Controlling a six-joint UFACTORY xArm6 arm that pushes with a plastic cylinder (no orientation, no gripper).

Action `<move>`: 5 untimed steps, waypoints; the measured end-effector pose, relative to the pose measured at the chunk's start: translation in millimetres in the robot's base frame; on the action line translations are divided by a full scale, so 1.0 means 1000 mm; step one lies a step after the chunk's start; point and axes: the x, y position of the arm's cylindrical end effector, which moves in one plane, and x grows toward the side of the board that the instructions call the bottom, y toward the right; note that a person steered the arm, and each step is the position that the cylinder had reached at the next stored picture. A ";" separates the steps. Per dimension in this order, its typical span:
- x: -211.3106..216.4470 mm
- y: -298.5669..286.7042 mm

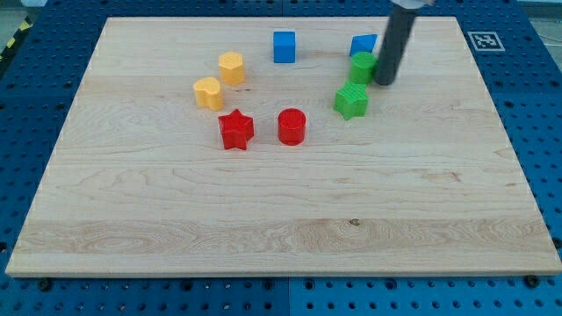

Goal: Move green circle above the green star

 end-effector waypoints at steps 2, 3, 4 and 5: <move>0.006 -0.013; 0.001 -0.033; -0.026 -0.052; -0.027 -0.053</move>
